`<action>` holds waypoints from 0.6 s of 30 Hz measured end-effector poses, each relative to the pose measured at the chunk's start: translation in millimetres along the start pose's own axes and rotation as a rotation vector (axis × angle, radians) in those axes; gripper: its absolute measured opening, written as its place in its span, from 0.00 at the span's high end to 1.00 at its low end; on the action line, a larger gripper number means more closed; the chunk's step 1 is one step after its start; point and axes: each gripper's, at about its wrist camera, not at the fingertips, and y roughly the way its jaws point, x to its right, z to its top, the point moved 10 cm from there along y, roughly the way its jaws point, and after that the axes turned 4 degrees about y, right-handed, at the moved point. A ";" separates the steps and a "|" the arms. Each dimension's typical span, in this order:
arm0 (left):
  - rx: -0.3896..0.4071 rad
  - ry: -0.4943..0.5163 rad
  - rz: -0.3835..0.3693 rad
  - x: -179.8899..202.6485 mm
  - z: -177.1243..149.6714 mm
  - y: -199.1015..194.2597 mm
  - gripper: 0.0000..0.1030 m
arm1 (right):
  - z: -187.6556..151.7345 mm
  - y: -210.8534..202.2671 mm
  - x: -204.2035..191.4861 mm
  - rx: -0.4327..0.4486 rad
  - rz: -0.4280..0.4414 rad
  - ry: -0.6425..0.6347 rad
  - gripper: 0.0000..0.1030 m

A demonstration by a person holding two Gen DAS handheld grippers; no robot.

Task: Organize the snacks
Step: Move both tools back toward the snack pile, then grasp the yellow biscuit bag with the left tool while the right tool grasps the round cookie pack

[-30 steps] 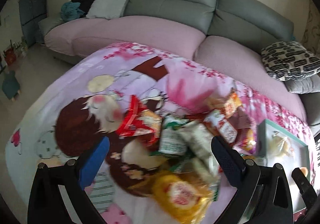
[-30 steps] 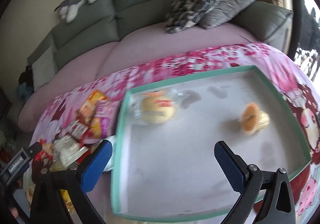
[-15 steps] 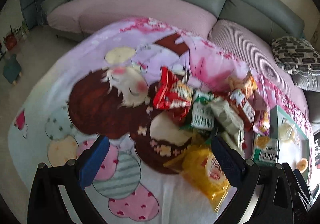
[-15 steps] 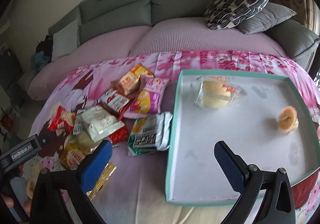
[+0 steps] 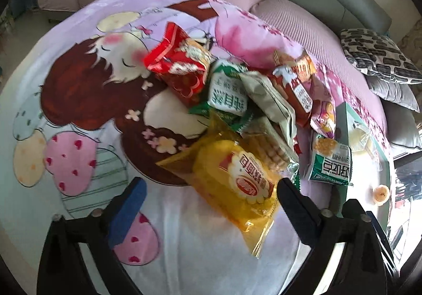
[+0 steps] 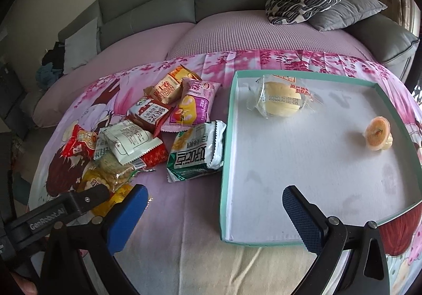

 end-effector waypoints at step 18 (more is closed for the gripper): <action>0.002 -0.106 -0.170 5.3 5.7 3.5 0.47 | -1.8 7.2 4.7 -0.018 -0.012 0.012 0.00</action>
